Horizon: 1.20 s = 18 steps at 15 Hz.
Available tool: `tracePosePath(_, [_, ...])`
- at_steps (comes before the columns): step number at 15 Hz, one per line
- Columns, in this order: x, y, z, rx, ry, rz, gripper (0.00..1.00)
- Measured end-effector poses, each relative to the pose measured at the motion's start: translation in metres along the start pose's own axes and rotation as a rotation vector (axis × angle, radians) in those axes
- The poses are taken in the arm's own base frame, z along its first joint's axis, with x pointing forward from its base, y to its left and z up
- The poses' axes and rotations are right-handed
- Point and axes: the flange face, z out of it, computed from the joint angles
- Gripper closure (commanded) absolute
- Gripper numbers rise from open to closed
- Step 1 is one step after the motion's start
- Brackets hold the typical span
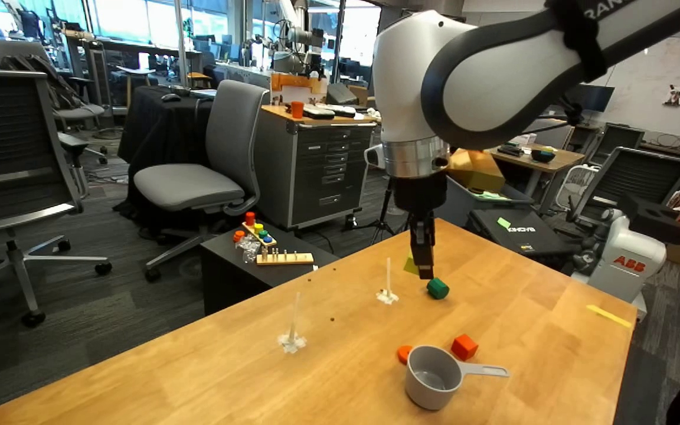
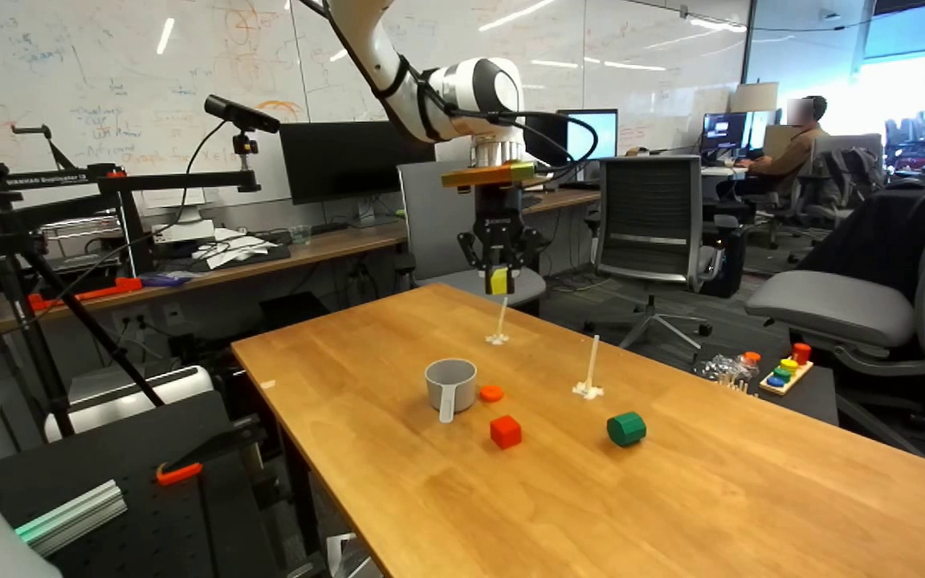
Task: Put the three blocks in the gray cup
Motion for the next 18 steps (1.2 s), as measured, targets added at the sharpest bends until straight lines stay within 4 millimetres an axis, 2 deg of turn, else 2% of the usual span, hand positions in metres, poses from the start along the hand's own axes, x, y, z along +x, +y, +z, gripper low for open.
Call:
tracePosePath(3, [-0.006, -0.018, 0.024, 0.011, -0.052, -0.028, 0.92])
tracePosePath(6, [-0.014, -0.027, 0.045, 0.021, -0.096, -0.043, 0.92])
tracePosePath(11, [-0.022, -0.038, 0.063, 0.032, -0.133, -0.062, 0.92])
tracePosePath(15, [-0.024, -0.056, 0.071, 0.040, -0.153, -0.092, 0.92])
tracePosePath(16, [-0.024, -0.060, 0.072, 0.042, -0.156, -0.099, 0.43])
tracePosePath(17, [-0.025, -0.064, 0.074, 0.042, -0.160, -0.104, 0.42])
tracePosePath(18, [-0.025, -0.066, 0.075, 0.042, -0.163, -0.108, 0.36])
